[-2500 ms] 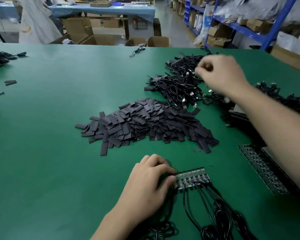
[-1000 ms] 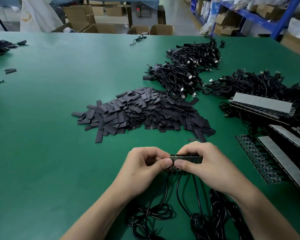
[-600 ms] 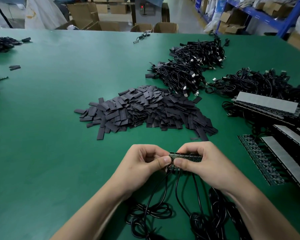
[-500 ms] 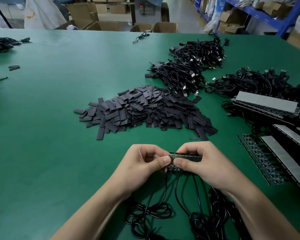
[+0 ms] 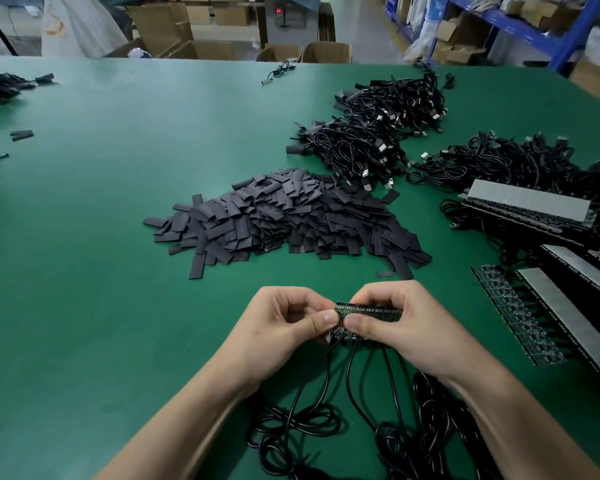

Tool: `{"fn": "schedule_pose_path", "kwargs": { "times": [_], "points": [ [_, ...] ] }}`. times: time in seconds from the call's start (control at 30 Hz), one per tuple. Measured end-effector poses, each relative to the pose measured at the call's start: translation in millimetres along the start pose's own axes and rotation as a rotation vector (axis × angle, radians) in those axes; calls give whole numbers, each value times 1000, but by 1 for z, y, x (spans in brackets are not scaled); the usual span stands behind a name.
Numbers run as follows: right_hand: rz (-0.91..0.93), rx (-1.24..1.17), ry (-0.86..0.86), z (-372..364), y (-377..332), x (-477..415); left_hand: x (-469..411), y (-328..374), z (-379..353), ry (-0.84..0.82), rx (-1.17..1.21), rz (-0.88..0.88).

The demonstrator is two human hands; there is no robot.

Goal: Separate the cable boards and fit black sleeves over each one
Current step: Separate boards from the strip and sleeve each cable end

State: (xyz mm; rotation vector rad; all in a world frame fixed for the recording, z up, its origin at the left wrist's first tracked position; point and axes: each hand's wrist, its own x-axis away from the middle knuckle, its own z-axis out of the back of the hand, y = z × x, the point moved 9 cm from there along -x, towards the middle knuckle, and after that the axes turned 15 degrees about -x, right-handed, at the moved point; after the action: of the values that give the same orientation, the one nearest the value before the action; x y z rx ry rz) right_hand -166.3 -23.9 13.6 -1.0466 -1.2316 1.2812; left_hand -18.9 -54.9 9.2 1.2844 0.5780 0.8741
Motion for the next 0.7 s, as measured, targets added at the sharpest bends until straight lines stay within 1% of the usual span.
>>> {"fn": "schedule_pose_path", "kwargs": {
  "times": [0.13,0.23,0.3,0.37,0.4,0.47,0.5,0.57,0.63,0.7],
  "points": [
    [4,-67,-18,-1,-6,2,1,-1,0,2,41,6],
    [-1,-55,-28,1,-9,2,-1,-2,3,-3,52,23],
    [-15,35,-23,2,-8,3,-2,0,8,11,28,15],
    [-10,158,18,4,-7,5,-1,5,17,60,20,-15],
    [12,229,53,5,-9,6,0,9,24,99,23,-38],
    [113,373,104,4,-22,8,3,18,37,187,6,-108],
    [170,395,106,1,-31,10,5,26,41,219,-15,-160],
    [236,323,89,-7,-44,12,11,43,41,260,-94,-280],
    [270,214,79,-13,-54,15,15,60,35,291,-204,-362],
    [323,152,108,-17,-65,18,18,77,31,296,-285,-434]
  ]
}}
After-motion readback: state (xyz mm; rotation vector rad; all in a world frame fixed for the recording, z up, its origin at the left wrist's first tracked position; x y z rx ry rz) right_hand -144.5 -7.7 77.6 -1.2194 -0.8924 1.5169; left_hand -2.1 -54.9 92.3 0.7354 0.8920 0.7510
